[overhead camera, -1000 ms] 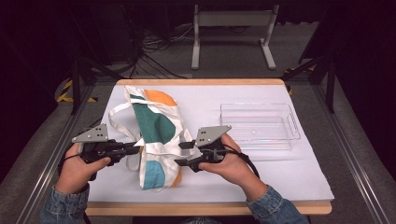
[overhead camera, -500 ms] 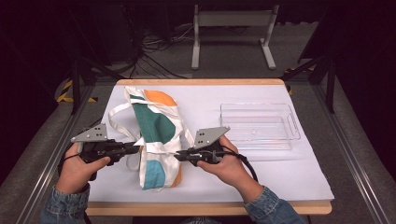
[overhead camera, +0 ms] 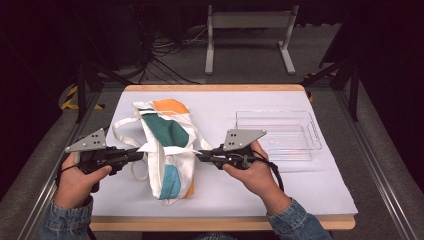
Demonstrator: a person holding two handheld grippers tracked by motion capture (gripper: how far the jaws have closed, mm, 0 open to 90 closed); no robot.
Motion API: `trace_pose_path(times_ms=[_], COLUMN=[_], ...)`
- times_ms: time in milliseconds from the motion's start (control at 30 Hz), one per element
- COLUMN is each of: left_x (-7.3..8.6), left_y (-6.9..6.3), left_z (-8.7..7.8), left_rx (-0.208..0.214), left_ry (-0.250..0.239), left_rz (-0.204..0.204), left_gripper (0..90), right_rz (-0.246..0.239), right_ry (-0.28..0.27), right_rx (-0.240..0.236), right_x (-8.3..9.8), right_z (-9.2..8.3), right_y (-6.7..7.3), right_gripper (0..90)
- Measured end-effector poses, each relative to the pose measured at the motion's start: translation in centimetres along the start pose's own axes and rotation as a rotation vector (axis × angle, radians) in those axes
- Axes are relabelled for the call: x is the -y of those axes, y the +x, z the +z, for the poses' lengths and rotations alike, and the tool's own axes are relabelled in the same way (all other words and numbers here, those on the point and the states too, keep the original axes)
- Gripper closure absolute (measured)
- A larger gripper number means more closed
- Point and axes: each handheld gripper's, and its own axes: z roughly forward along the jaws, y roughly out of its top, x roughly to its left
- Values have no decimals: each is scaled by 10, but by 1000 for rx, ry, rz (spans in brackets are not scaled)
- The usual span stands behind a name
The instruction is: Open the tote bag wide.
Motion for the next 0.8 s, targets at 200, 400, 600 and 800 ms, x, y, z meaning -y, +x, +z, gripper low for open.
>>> trace_pose_path(times_ms=[200,400,600,800], left_x=[1,1,3,4], left_y=[1,4,5,6], left_z=[-8,-20,-31,-40], left_rx=[-18,-51,-85,-109], left_ry=[-14,-25,-36,-37], left_rz=[-4,-10,-9,-12], left_gripper=[846,847,847,847], right_rz=[16,46,64,84], right_ry=[-33,-66,-73,-64], right_rx=[37,94,134,165], right_x=[-2,-1,2,7], right_z=[-15,-36,-55,-69], right_y=[-6,-15,-20,-24], right_gripper=[875,876,875,875])
